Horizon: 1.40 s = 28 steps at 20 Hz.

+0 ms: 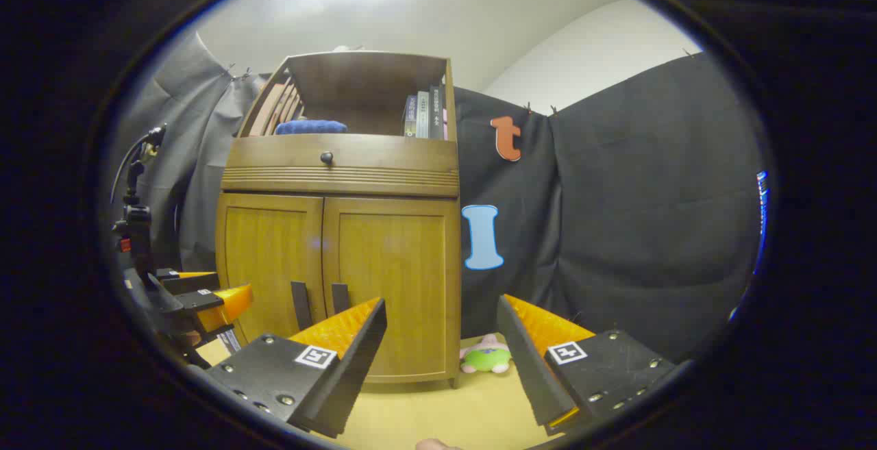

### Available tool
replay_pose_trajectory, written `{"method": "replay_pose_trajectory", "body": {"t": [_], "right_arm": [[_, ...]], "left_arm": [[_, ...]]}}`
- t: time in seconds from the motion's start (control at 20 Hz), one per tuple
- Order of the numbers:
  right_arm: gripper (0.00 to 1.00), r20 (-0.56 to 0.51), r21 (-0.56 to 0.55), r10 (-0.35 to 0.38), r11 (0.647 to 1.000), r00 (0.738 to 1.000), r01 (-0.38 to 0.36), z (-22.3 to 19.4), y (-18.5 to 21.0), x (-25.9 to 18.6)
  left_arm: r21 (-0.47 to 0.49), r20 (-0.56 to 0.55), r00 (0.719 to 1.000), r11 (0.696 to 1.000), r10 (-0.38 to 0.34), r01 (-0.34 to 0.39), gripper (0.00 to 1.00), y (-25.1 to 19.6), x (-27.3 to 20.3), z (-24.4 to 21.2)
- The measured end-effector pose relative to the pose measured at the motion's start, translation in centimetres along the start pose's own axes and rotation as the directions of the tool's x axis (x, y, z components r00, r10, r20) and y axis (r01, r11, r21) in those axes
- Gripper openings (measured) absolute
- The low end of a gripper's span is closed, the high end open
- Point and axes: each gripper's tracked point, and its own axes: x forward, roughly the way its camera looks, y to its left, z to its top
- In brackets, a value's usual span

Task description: Open the right door of the double-door shoe cabinet with the right hand, and open the left door with the left hand.

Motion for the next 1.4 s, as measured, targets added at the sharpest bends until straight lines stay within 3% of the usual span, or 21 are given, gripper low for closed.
{"method": "replay_pose_trajectory", "body": {"t": [0.05, 0.35, 0.4, 0.45, 0.5, 0.75, 0.8, 1.15, 1.4], "right_arm": [[0.96, -0.002, -0.004, 0.0, 1.0, 1.0, 0.0, 0.0, 0.0, 0.1], [0.93, -0.018, -0.008, 0.002, 1.0, 1.0, -0.002, -0.7, 0.5, 0.7], [0.96, -0.022, -0.011, 0.0, 1.0, 1.0, -0.001, -0.9, 0.4, 0.7], [0.93, -0.025, -0.016, 0.0, 1.0, 1.0, -0.001, -1.0, 0.5, 0.8], [0.96, -0.029, -0.022, 0.0, 1.0, 1.0, -0.001, -1.2, 0.5, 1.0], [0.93, -0.04, -0.02, 0.018, 1.0, 0.999, -0.019, -2.4, 1.3, 2.3], [0.96, -0.04, -0.013, 0.042, 0.999, 0.998, -0.043, -2.6, 1.9, 2.9], [0.96, -0.049, -0.008, 0.132, 0.991, 0.99, -0.133, -2.9, 9.1, 10.9], [0.96, -0.108, 0.012, 0.195, 0.981, 0.975, -0.195, -6.5, 13.8, 15.9]], "left_arm": [[-0.001, 0.005, 1.0, 1.0, 0.015, -0.015, 0.92, 0.4, -0.1, 0.2], [-0.003, 0.028, 1.0, 1.0, 0.008, -0.008, 0.92, 1.0, -0.5, 1.1], [0.001, 0.031, 1.0, 1.0, 0.004, -0.004, 0.92, 0.9, -0.7, 1.2], [0.004, 0.035, 0.999, 1.0, 0.002, -0.003, 0.95, 1.0, -0.7, 1.3], [0.004, 0.037, 0.999, 1.0, 0.003, -0.003, 0.92, 1.1, -0.9, 1.4], [-0.008, 0.037, 0.999, 1.0, 0.007, -0.006, 0.95, 1.8, -0.8, 1.7], [-0.014, 0.039, 0.999, 1.0, 0.013, -0.012, 0.92, 2.2, -0.7, 1.8], [-0.03, 0.016, 0.999, 0.999, 0.041, -0.04, 0.92, 4.7, 0.4, 1.4], [-0.017, 0.003, 0.999, 0.999, 0.05, -0.05, 0.92, 5.3, 1.1, 1.1]]}}
